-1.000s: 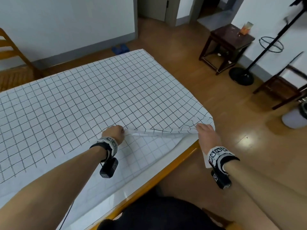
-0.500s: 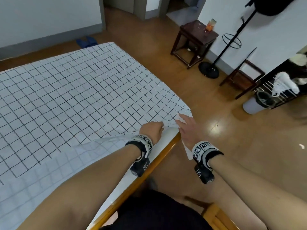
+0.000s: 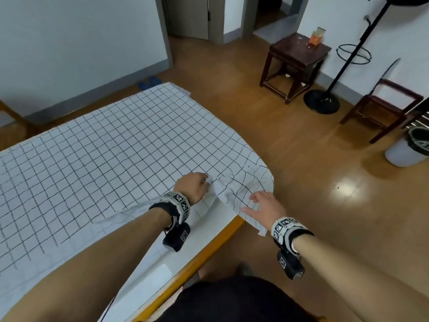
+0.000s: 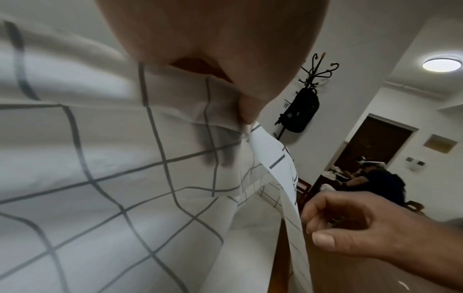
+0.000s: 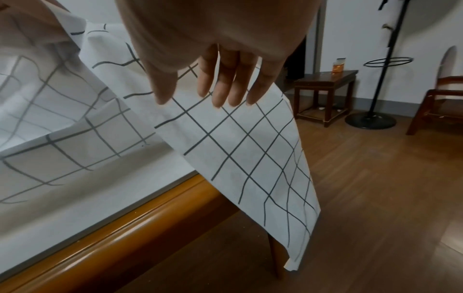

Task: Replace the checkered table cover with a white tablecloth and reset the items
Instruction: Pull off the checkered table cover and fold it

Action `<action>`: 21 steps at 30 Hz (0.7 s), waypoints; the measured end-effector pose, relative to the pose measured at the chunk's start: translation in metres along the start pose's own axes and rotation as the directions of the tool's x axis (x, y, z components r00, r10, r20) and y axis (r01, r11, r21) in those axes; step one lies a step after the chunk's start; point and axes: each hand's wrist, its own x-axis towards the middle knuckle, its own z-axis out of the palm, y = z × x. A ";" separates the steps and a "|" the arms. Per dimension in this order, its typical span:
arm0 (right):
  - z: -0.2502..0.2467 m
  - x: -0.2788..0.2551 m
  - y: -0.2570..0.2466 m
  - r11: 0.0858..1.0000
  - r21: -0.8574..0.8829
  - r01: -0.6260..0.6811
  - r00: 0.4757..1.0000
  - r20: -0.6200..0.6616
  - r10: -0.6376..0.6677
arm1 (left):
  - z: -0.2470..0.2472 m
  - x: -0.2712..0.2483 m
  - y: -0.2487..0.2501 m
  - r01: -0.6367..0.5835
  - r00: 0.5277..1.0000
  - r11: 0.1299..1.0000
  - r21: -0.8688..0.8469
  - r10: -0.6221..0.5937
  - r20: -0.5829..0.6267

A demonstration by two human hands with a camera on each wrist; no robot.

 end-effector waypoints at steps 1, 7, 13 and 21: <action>-0.001 0.001 -0.001 1.000 0.025 0.011 1.000 0.015 -0.012 | -0.001 0.001 0.003 0.026 1.000 1.000 0.011 -0.026 -0.006; 0.016 0.010 -0.003 0.987 -0.060 0.150 0.988 0.054 -0.147 | 0.001 -0.002 0.022 0.183 0.983 0.983 0.033 -0.183 -0.017; 0.039 0.010 0.016 0.975 -0.180 0.129 0.991 -0.019 -0.135 | -0.002 0.003 0.025 0.280 0.959 0.959 -0.047 -0.282 -0.024; 0.031 0.008 0.038 0.998 -0.059 0.036 0.998 -0.049 -0.039 | 0.002 0.023 0.003 0.197 0.979 0.979 0.055 -0.199 0.040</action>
